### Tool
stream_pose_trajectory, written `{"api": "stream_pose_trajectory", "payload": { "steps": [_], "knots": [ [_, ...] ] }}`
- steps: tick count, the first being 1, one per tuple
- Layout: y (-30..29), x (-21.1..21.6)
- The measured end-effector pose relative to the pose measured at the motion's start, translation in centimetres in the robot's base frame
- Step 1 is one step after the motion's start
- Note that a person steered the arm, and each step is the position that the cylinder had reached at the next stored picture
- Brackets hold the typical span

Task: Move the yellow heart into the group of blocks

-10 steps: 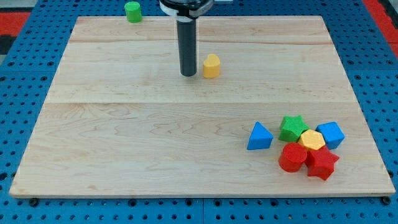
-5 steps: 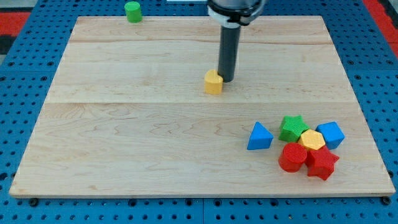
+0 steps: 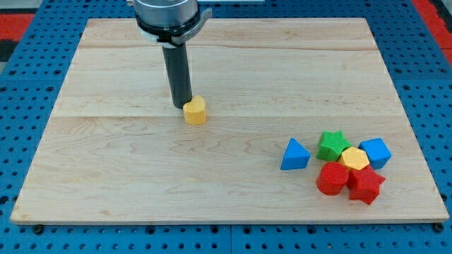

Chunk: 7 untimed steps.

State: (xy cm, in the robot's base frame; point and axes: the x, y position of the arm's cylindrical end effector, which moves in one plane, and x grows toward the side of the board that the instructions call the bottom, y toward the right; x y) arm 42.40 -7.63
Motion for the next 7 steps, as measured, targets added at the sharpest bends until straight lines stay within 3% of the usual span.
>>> {"api": "stream_pose_trajectory", "payload": {
  "steps": [2, 4, 7],
  "knots": [
    [2.1, 3.3],
    [8.6, 1.4],
    [16.3, 3.4]
  ]
}}
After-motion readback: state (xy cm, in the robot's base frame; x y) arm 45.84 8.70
